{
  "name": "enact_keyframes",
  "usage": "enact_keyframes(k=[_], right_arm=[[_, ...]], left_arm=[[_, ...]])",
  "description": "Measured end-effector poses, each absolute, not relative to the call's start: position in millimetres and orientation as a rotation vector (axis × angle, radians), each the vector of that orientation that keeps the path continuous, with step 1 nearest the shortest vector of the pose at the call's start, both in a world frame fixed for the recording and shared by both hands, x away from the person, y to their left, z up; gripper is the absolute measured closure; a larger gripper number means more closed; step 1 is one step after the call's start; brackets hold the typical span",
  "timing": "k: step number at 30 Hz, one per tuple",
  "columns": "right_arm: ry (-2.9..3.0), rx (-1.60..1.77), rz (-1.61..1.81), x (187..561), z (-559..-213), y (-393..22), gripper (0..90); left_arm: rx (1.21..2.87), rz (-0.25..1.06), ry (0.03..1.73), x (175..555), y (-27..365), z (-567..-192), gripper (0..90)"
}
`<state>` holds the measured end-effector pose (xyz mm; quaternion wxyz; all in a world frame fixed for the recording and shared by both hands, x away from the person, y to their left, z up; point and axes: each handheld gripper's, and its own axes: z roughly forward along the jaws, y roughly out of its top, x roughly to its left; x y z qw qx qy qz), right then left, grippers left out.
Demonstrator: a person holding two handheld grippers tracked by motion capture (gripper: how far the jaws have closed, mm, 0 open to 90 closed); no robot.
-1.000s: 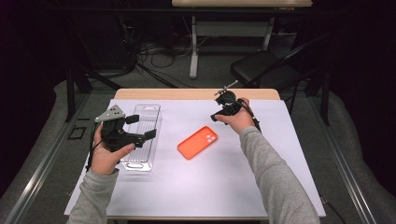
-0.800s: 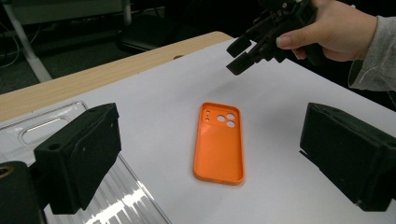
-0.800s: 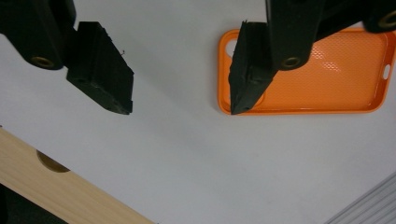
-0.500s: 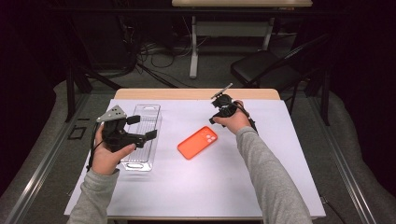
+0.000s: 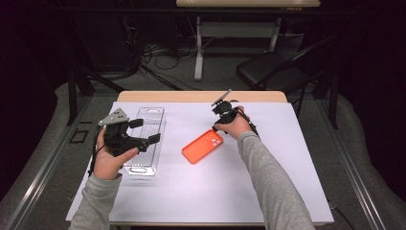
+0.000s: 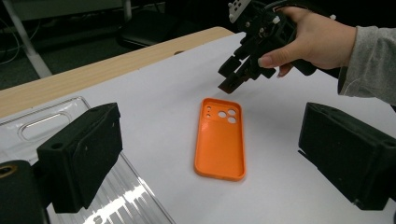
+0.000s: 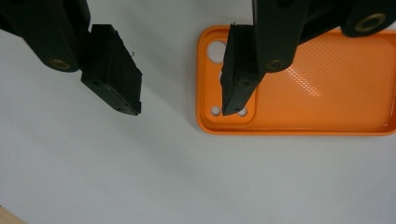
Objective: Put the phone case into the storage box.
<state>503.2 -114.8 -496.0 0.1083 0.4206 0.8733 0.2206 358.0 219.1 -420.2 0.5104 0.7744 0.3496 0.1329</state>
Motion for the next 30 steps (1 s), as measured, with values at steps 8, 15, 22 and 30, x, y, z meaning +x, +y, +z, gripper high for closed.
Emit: enact_keyframes(k=[8,15,22,30], right_arm=[[2.619,1.224,0.638,504,-503,-110,49.0],[2.625,1.212,0.599,504,-505,-108,51.8],[2.665,1.23,0.562,506,-504,-109,62.0],[2.749,1.188,0.386,513,-497,-100,65.2]], left_arm=[[1.862,0.313,0.847,358,220,-420,6.8],[1.864,0.309,0.845,358,219,-421,7.8],[1.868,0.303,0.844,359,218,-422,8.4],[1.87,0.303,0.845,359,218,-422,8.6]])
